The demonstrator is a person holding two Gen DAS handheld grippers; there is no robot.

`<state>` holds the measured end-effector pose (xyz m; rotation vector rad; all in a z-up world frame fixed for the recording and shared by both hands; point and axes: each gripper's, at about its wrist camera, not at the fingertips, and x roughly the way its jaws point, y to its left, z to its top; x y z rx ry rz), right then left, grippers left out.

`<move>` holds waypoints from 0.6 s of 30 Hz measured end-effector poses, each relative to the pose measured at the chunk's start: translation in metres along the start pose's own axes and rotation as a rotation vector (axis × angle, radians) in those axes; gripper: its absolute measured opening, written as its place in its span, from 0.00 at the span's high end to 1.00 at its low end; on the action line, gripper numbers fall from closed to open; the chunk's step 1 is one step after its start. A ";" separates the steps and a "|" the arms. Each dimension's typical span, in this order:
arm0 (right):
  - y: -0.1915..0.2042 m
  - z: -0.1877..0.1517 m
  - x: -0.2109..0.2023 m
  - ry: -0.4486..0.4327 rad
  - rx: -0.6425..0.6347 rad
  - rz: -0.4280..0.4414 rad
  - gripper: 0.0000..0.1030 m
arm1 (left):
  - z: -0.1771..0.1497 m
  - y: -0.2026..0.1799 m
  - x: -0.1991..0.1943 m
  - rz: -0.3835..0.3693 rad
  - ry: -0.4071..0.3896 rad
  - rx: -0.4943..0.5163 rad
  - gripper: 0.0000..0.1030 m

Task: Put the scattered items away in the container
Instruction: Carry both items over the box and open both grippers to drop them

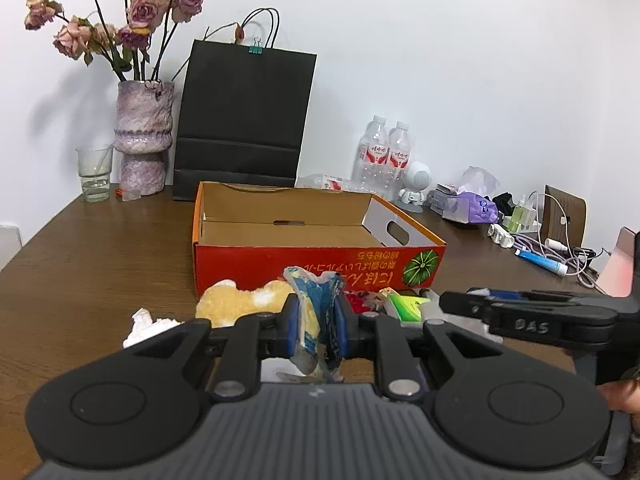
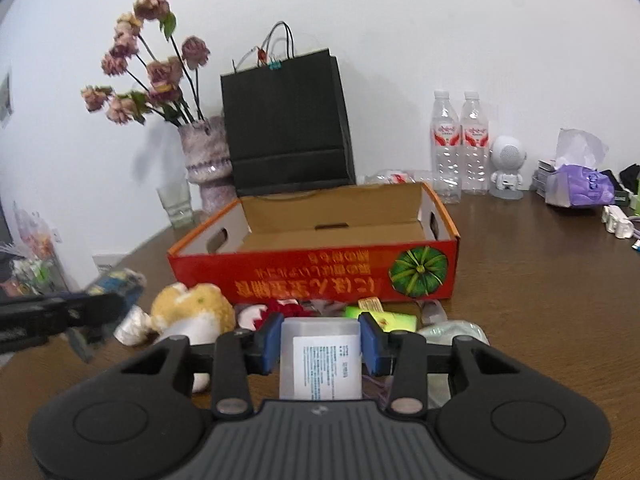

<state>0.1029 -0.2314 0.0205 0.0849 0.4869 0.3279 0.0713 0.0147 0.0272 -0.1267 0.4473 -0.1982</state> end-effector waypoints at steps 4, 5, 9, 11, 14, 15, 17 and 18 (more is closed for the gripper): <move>-0.006 0.032 0.003 -0.046 -0.017 0.020 0.62 | 0.029 0.005 0.015 -0.015 -0.039 -0.013 0.81; -0.008 0.045 0.005 -0.070 -0.025 0.017 0.62 | 0.040 0.005 0.021 -0.009 -0.057 -0.011 0.81; -0.011 0.098 0.036 -0.137 -0.049 -0.016 0.62 | 0.084 0.010 0.067 0.012 -0.075 -0.018 0.80; -0.014 0.120 0.066 -0.130 -0.038 -0.019 0.62 | 0.099 0.013 0.101 0.027 -0.045 -0.019 0.80; -0.021 0.136 0.125 -0.073 -0.007 -0.024 0.62 | 0.107 0.019 0.156 0.064 0.043 -0.011 0.77; -0.027 0.137 0.146 -0.037 0.020 -0.019 0.62 | 0.106 0.021 0.173 0.077 0.077 -0.007 0.74; -0.034 0.134 0.178 0.031 0.046 -0.010 0.61 | 0.101 0.025 0.198 0.099 0.128 0.009 0.62; -0.037 0.130 0.190 0.053 0.044 -0.006 0.61 | 0.098 0.026 0.206 0.105 0.143 0.015 0.50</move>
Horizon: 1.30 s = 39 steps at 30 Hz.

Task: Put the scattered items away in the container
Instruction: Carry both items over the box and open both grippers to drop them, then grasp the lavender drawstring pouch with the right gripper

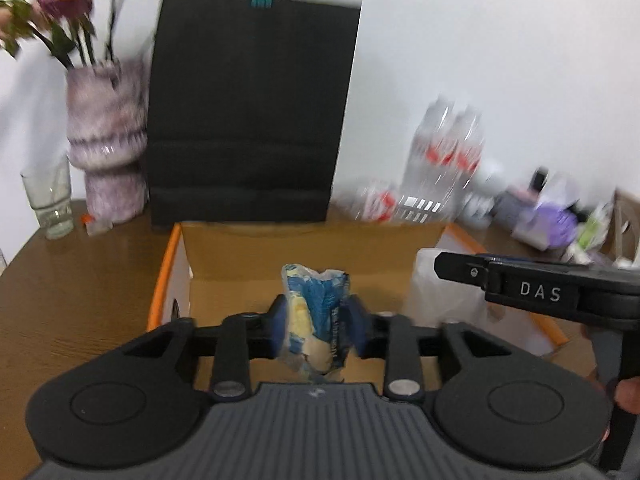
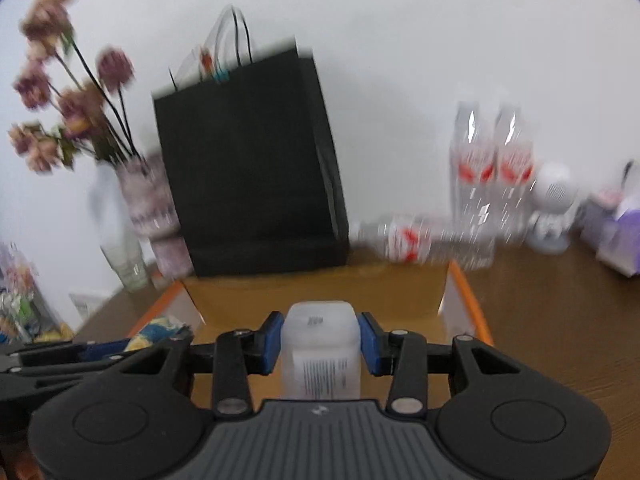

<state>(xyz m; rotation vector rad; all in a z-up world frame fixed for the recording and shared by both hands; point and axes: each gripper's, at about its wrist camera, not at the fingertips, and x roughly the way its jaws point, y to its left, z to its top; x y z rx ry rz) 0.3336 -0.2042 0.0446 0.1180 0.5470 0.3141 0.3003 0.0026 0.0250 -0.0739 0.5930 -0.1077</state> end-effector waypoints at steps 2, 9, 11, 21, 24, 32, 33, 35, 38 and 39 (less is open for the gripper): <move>-0.003 -0.005 0.016 0.028 -0.009 -0.001 0.48 | -0.003 0.002 0.010 0.006 0.012 0.004 0.32; -0.012 -0.006 -0.014 -0.001 -0.004 0.009 0.02 | -0.003 0.003 -0.033 0.037 -0.100 -0.015 0.00; -0.012 -0.010 -0.043 -0.034 -0.014 0.039 0.00 | -0.009 0.001 -0.062 0.039 -0.142 0.002 0.00; -0.020 -0.095 -0.177 -0.032 0.001 0.040 0.00 | -0.103 0.000 -0.169 0.031 -0.116 0.025 0.00; -0.015 -0.136 -0.200 0.010 -0.004 0.030 0.00 | -0.138 0.005 -0.186 0.063 -0.071 0.028 0.00; 0.006 -0.203 -0.213 0.132 -0.037 -0.035 0.00 | -0.189 0.036 -0.202 0.112 0.032 -0.059 0.00; 0.009 -0.205 -0.212 0.134 -0.039 -0.031 0.00 | -0.189 0.039 -0.203 0.116 0.029 -0.063 0.00; 0.017 -0.206 -0.211 0.132 -0.053 -0.037 0.00 | -0.188 0.042 -0.201 0.120 0.022 -0.060 0.00; 0.028 -0.203 -0.208 0.123 -0.086 -0.065 0.00 | -0.187 0.043 -0.194 0.130 0.026 -0.046 0.03; 0.030 -0.201 -0.206 0.121 -0.093 -0.074 0.00 | -0.187 0.044 -0.192 0.140 0.030 -0.046 0.05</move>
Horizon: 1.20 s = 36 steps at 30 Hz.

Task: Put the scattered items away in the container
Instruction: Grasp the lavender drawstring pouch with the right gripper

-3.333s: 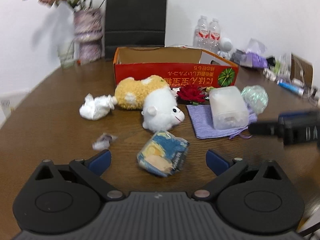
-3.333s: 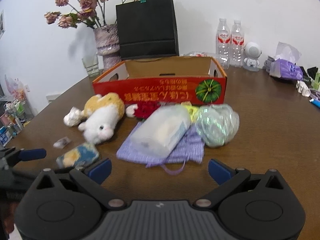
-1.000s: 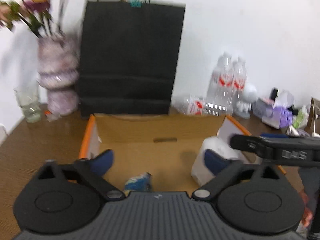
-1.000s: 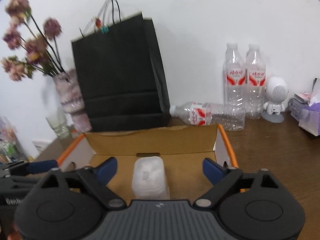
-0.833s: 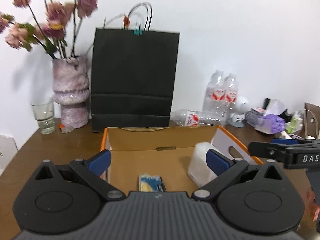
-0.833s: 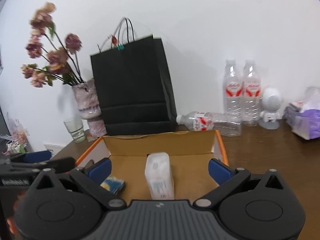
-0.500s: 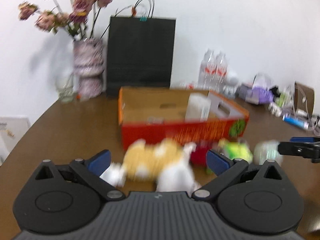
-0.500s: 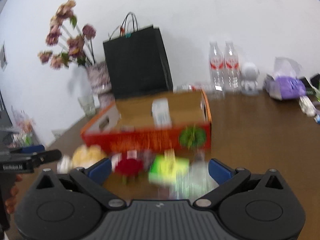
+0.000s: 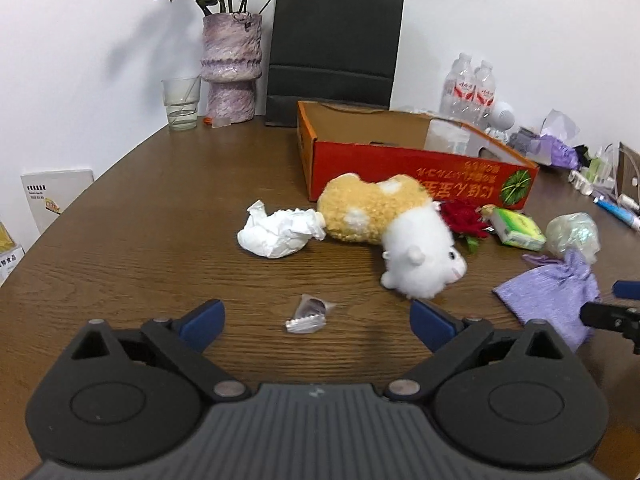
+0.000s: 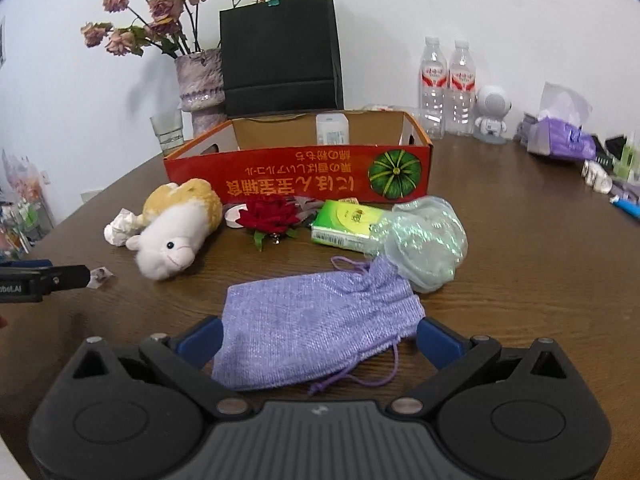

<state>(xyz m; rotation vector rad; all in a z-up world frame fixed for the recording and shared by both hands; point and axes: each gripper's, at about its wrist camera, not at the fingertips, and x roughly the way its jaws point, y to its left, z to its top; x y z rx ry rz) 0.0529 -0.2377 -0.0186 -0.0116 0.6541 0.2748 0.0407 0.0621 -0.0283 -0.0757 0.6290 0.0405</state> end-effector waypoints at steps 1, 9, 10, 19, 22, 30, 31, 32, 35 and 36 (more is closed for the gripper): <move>0.001 0.000 0.001 0.000 -0.002 -0.014 0.00 | 0.000 0.001 0.002 0.008 0.001 -0.005 0.08; -0.014 0.000 0.027 0.015 0.047 -0.109 0.01 | 0.002 -0.001 0.021 0.008 0.037 0.010 0.30; -0.016 -0.001 0.032 0.031 0.057 -0.103 0.05 | 0.002 -0.001 0.025 0.008 0.047 0.010 0.34; -0.011 -0.003 0.034 0.020 0.010 -0.086 0.39 | -0.003 -0.005 0.028 0.012 0.030 0.050 0.79; -0.012 -0.003 0.029 0.005 0.017 -0.057 0.62 | -0.007 -0.005 0.023 -0.006 0.019 0.041 0.81; -0.009 -0.008 -0.005 -0.085 0.038 0.042 0.70 | -0.011 -0.002 -0.015 -0.077 -0.048 -0.014 0.81; -0.009 -0.007 -0.012 -0.102 0.040 0.053 0.71 | -0.010 -0.003 -0.020 -0.084 -0.055 -0.013 0.81; -0.009 -0.005 -0.018 -0.120 0.039 0.062 0.71 | -0.010 -0.004 -0.024 -0.091 -0.063 -0.010 0.81; -0.006 0.001 -0.036 -0.173 0.024 0.077 0.71 | -0.005 -0.008 -0.033 -0.120 -0.083 -0.006 0.81; -0.006 0.005 -0.040 -0.192 0.019 0.079 0.71 | -0.003 -0.010 -0.035 -0.130 -0.091 -0.003 0.81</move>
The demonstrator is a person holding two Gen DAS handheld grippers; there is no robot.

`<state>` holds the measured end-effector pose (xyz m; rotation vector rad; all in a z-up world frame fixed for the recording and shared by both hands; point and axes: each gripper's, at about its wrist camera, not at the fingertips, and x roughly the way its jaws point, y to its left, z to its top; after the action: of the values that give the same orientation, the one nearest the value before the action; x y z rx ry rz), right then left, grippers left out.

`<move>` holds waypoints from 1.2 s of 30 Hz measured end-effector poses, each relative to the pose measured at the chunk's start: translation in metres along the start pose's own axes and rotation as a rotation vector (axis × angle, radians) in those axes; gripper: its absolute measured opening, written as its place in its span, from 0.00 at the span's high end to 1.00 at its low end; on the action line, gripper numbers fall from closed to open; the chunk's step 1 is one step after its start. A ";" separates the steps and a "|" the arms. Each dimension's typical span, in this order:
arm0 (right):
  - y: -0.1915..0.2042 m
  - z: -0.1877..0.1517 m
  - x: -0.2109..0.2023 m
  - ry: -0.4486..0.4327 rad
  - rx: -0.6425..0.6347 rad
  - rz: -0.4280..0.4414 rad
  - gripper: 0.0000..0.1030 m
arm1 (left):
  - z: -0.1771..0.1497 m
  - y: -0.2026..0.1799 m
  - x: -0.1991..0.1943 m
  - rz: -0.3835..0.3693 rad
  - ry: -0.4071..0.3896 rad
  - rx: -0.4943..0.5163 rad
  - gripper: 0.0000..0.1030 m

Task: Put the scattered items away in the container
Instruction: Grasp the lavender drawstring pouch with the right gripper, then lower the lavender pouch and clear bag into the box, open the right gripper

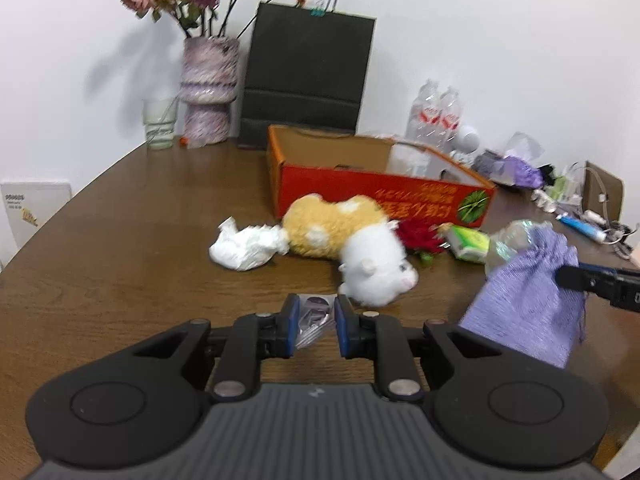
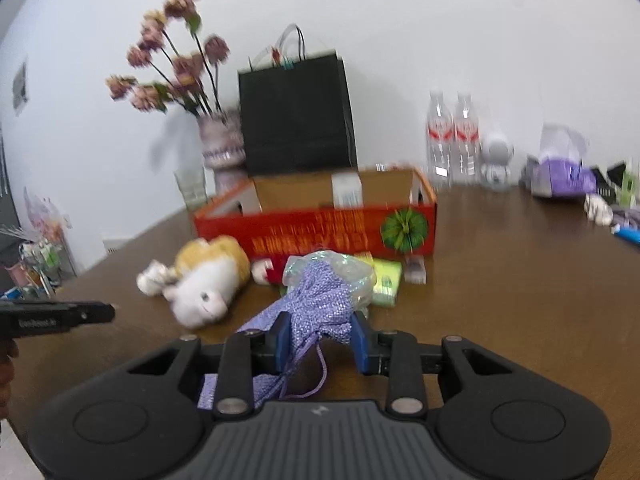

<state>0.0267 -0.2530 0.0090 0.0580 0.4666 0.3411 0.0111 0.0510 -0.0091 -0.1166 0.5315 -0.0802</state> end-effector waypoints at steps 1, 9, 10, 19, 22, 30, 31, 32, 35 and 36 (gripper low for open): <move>0.000 0.004 -0.003 -0.015 -0.004 0.000 0.71 | 0.003 -0.003 -0.001 -0.008 -0.009 0.005 0.81; 0.000 0.033 -0.019 -0.107 -0.023 0.019 0.71 | 0.013 -0.019 0.000 -0.057 -0.040 0.033 0.81; 0.000 0.033 -0.018 -0.104 -0.023 0.020 0.71 | 0.012 -0.019 0.002 -0.059 -0.034 0.033 0.81; -0.014 0.012 0.011 -0.005 0.039 0.000 0.71 | 0.004 -0.016 0.011 -0.054 0.004 0.021 0.81; -0.016 0.015 0.009 -0.031 0.027 -0.003 0.71 | 0.008 -0.016 0.011 -0.055 -0.005 0.022 0.81; -0.018 0.082 0.023 -0.172 -0.057 -0.018 0.71 | 0.096 -0.030 0.035 -0.078 -0.176 0.067 0.81; -0.020 0.097 0.034 -0.192 -0.072 -0.032 0.71 | 0.112 -0.032 0.046 -0.077 -0.192 0.065 0.81; -0.024 0.111 0.047 -0.200 -0.081 -0.044 0.71 | 0.128 -0.034 0.060 -0.078 -0.198 0.057 0.81; -0.040 0.146 0.099 -0.179 -0.097 -0.074 0.71 | 0.164 -0.040 0.117 -0.064 -0.157 0.045 0.81; -0.047 0.155 0.122 -0.153 -0.102 -0.086 0.71 | 0.172 -0.042 0.139 -0.048 -0.131 0.049 0.81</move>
<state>0.2129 -0.2534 0.0887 -0.0351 0.2989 0.2730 0.2159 0.0098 0.0745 -0.0857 0.3959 -0.1316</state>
